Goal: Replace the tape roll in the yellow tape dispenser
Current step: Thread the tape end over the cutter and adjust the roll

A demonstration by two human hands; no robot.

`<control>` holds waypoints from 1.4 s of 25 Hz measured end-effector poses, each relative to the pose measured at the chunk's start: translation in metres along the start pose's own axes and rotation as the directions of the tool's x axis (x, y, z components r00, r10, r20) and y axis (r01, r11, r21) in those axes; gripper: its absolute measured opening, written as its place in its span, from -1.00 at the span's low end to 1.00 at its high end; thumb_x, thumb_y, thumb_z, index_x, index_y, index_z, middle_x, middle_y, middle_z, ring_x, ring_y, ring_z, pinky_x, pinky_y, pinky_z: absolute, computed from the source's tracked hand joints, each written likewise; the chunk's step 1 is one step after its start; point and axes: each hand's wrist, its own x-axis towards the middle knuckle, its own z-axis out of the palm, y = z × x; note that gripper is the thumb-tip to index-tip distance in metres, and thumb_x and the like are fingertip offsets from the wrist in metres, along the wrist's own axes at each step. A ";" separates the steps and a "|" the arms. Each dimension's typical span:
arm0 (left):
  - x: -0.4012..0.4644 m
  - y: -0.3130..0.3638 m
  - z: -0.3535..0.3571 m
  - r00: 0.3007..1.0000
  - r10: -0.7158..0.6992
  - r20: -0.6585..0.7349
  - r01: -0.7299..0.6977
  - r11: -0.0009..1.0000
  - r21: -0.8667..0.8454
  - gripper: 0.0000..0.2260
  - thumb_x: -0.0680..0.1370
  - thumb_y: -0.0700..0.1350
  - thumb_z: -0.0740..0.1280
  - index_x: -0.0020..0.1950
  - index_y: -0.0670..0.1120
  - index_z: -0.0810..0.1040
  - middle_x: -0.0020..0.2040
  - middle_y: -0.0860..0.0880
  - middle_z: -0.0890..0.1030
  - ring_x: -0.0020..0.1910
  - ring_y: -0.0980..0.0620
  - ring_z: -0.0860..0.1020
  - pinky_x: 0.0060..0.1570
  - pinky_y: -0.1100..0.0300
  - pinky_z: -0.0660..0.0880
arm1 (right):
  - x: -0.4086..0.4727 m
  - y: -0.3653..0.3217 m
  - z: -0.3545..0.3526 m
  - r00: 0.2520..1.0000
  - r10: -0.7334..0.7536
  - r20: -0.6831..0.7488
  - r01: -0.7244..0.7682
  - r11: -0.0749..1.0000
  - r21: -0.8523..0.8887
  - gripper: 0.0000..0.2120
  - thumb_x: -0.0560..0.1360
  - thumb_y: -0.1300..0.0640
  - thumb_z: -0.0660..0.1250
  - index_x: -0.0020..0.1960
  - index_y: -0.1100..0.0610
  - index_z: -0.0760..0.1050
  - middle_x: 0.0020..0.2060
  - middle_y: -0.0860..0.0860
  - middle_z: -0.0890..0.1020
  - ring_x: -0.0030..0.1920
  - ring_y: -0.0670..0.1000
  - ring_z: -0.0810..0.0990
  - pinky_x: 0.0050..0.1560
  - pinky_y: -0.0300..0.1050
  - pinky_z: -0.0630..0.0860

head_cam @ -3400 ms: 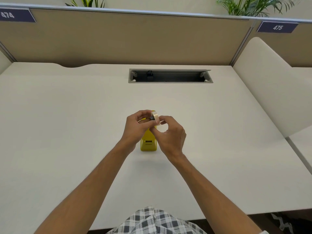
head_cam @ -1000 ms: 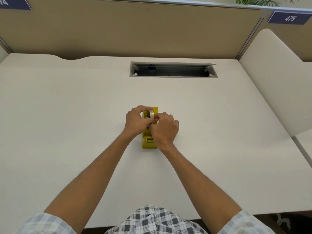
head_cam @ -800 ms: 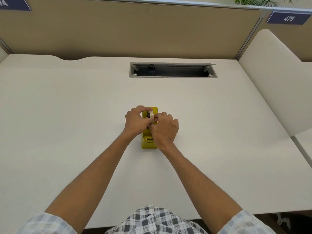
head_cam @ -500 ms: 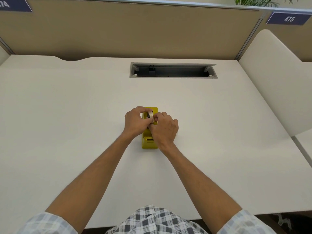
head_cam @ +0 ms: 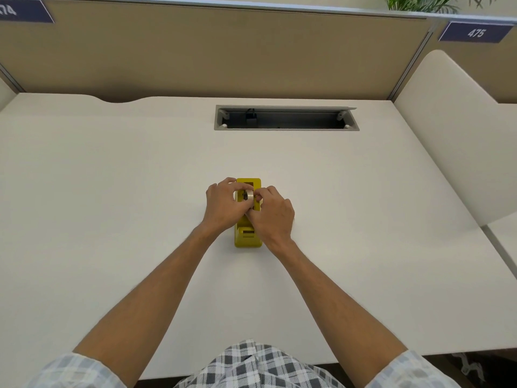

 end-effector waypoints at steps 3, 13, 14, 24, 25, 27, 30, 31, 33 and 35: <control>-0.002 -0.004 0.001 0.998 0.055 0.008 -0.055 0.998 0.016 -0.79 0.48 -0.06 0.37 0.10 0.05 0.66 0.25 -0.05 0.56 0.37 -0.06 0.37 0.38 -0.02 0.16 | -0.001 0.003 0.001 1.000 -0.012 -0.024 0.012 1.000 0.016 -0.84 0.41 0.06 0.38 -0.06 0.11 0.60 -0.17 0.00 0.62 -0.28 0.08 0.55 -0.18 -0.01 0.45; -0.006 -0.004 -0.002 0.998 0.062 0.008 -0.060 0.992 -0.109 -0.81 0.54 -0.12 0.34 0.13 0.00 0.64 0.23 -0.05 0.57 0.30 -0.06 0.45 0.29 -0.14 0.36 | -0.009 0.004 -0.002 0.991 -0.105 -0.087 0.108 0.994 0.032 -0.78 0.46 0.00 0.38 0.07 0.03 0.58 -0.18 -0.04 0.60 -0.34 0.03 0.54 -0.26 -0.06 0.45; -0.006 -0.004 -0.003 0.997 0.074 0.017 -0.071 0.990 -0.125 -0.80 0.53 -0.14 0.35 0.14 -0.02 0.63 0.19 -0.02 0.59 0.27 -0.02 0.48 0.25 -0.08 0.41 | -0.009 0.004 -0.003 0.991 -0.112 -0.077 0.115 0.993 0.033 -0.79 0.46 0.00 0.38 0.06 0.03 0.59 -0.17 -0.04 0.60 -0.33 0.03 0.55 -0.25 -0.05 0.46; -0.004 -0.004 -0.009 0.991 0.131 0.036 -0.124 0.978 -0.169 -0.75 0.46 -0.21 0.40 0.13 -0.06 0.61 0.13 0.01 0.61 0.18 0.08 0.53 -0.03 0.44 0.40 | -0.006 0.010 -0.014 0.996 -0.084 0.015 0.082 0.989 0.122 -0.82 0.53 -0.03 0.31 0.02 -0.01 0.65 -0.09 -0.10 0.60 -0.31 0.02 0.57 -0.23 -0.02 0.54; -0.004 -0.004 -0.008 0.990 0.141 0.031 -0.134 0.977 -0.168 -0.76 0.46 -0.21 0.39 0.12 -0.07 0.61 0.13 0.01 0.61 0.17 0.07 0.53 -0.01 0.40 0.40 | -0.003 0.010 -0.014 0.995 -0.096 0.022 0.094 0.991 0.099 -0.81 0.53 -0.04 0.31 0.03 -0.01 0.65 -0.07 -0.10 0.60 -0.31 0.02 0.57 -0.22 -0.03 0.53; -0.005 -0.004 -0.008 0.987 0.156 0.022 -0.150 0.973 -0.174 -0.74 0.46 -0.23 0.39 0.13 -0.06 0.61 0.13 0.00 0.62 0.18 0.06 0.54 0.03 0.34 0.43 | 0.001 0.009 -0.015 0.991 -0.129 0.037 0.127 0.991 0.048 -0.79 0.54 -0.03 0.29 0.06 -0.01 0.65 -0.03 -0.08 0.61 -0.29 0.03 0.58 -0.20 -0.04 0.51; -0.004 -0.005 -0.009 0.983 0.182 0.019 -0.177 0.973 -0.148 -0.67 0.44 -0.25 0.41 0.19 -0.08 0.58 0.17 -0.01 0.59 0.20 0.07 0.50 0.22 0.12 0.47 | 0.003 0.009 -0.014 0.988 -0.152 0.032 0.151 0.988 0.030 -0.80 0.54 0.02 0.29 0.05 0.03 0.66 -0.02 -0.05 0.63 -0.30 0.05 0.59 -0.19 -0.05 0.50; -0.003 -0.006 -0.009 0.982 0.186 0.030 -0.181 0.976 -0.121 -0.63 0.43 -0.25 0.42 0.23 -0.09 0.56 0.23 -0.03 0.56 0.26 0.04 0.46 0.29 0.04 0.42 | 0.002 0.008 -0.013 0.987 -0.160 0.025 0.160 0.987 0.028 -0.80 0.53 0.03 0.30 0.04 0.04 0.66 -0.03 -0.04 0.63 -0.30 0.06 0.59 -0.20 -0.05 0.50; 0.000 -0.007 -0.009 0.983 0.168 0.080 -0.167 0.986 -0.021 -0.58 0.46 -0.18 0.42 0.31 -0.08 0.51 0.40 -0.02 0.43 0.46 0.01 0.26 0.42 -0.09 0.25 | 0.001 0.008 -0.013 0.986 -0.167 0.011 0.167 0.986 0.023 -0.81 0.54 0.05 0.30 0.02 0.06 0.66 -0.04 -0.02 0.64 -0.31 0.07 0.58 -0.21 -0.05 0.49; 0.003 -0.011 -0.008 0.981 0.149 0.121 -0.161 0.983 0.093 -0.60 0.52 -0.09 0.36 0.36 -0.06 0.48 0.52 0.03 0.28 0.55 0.04 0.03 0.44 -0.17 0.10 | 0.000 0.009 -0.012 0.986 -0.165 -0.002 0.165 0.986 0.028 -0.81 0.54 0.05 0.30 0.01 0.06 0.67 -0.05 -0.02 0.64 -0.31 0.07 0.59 -0.22 -0.05 0.50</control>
